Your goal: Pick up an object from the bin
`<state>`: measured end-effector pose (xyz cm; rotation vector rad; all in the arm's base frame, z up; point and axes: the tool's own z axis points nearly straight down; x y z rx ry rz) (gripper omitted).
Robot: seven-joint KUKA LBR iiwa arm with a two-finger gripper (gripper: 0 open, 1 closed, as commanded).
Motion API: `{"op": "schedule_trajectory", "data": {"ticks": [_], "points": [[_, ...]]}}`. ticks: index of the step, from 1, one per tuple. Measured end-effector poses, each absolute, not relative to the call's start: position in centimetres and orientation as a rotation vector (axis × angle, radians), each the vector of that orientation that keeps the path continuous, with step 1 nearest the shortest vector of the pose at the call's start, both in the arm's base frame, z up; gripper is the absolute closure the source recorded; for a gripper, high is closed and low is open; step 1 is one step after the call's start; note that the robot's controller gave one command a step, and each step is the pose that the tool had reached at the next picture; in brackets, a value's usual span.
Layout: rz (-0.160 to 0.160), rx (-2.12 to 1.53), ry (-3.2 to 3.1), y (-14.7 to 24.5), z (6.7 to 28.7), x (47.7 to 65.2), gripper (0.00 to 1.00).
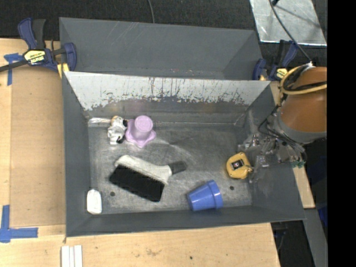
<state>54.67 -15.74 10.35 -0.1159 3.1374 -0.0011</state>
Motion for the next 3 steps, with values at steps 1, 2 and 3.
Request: {"op": "schedule_trajectory", "data": {"ticks": [1, 2, 3], "points": [[-0.002, -0.116, 3.135, -15.8, 11.3, 54.7, 1.00], [0.002, -0.117, 3.143, -15.7, 12.4, 54.6, 1.00], [0.002, -0.117, 3.144, -15.7, 14.6, 54.5, 1.00]]}}
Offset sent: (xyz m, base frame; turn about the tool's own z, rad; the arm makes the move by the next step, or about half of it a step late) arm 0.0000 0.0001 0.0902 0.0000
